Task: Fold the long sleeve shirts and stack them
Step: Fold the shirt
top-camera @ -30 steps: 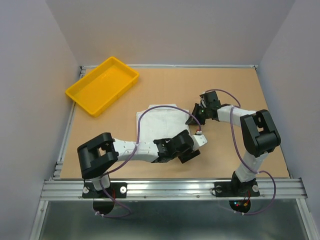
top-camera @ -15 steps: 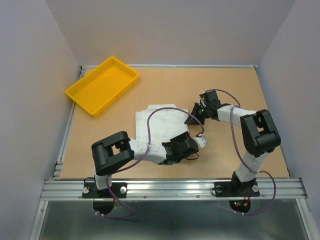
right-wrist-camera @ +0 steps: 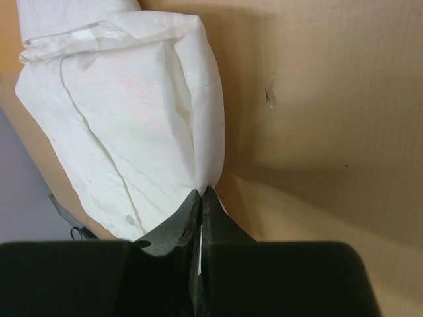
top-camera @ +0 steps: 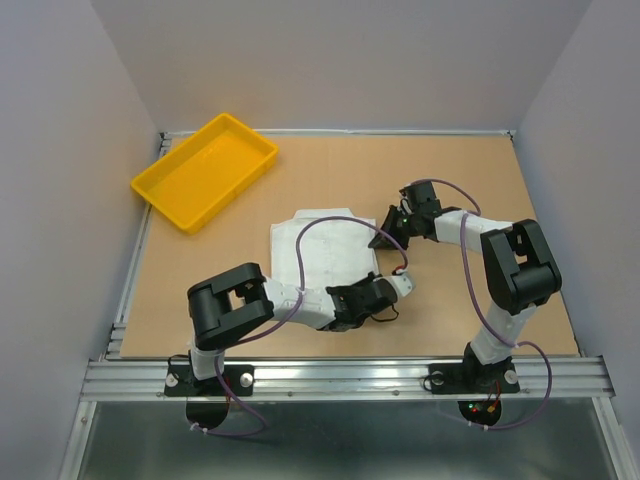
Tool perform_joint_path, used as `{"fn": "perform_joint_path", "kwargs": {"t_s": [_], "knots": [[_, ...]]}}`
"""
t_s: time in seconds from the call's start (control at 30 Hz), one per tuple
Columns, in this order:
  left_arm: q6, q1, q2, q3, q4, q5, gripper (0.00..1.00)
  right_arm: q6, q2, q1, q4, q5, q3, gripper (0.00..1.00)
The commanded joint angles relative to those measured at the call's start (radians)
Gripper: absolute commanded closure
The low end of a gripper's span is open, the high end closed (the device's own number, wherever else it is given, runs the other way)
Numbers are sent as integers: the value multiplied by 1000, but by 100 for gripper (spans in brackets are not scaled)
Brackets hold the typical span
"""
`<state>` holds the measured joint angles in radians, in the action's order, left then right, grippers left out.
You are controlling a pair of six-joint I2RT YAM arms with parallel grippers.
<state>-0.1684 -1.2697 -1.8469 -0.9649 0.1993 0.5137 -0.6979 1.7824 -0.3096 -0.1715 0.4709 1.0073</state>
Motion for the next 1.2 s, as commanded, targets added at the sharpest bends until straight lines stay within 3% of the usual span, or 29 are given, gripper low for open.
{"fn": "perform_joint_path", "kwargs": {"t_s": [0.0, 0.03, 0.17, 0.2, 0.23, 0.33, 0.53, 0.73, 0.93, 1.07, 1.17], "knots": [[49, -7, 78, 5, 17, -3, 100, -28, -34, 4, 36, -5, 85, 89], [61, -7, 93, 9, 14, -7, 100, -41, -35, 19, 36, 1, 86, 72], [131, 6, 141, 41, 17, -27, 100, -69, -57, 72, 46, 34, 65, 32], [144, 10, 150, 41, 20, -30, 100, -69, -57, 79, 46, 40, 57, 32], [156, 15, 167, 55, 22, -32, 100, -65, -67, 93, 46, 52, 41, 24], [200, 33, 189, 78, 25, -60, 100, -74, -74, 109, 50, 86, 1, 13], [236, 39, 225, 118, 55, -73, 100, -118, -92, 110, 125, 150, -133, 12], [251, 46, 235, 118, 77, -86, 100, -255, -95, 98, 334, 221, -272, 11], [247, 49, 248, 104, 86, -84, 100, -311, -43, 3, 423, 216, -292, 11], [250, 47, 261, 109, 92, -86, 100, -403, 5, -49, 603, 221, -328, 13], [256, 47, 265, 121, 101, -89, 100, -422, 47, -74, 639, 215, -315, 16]]}}
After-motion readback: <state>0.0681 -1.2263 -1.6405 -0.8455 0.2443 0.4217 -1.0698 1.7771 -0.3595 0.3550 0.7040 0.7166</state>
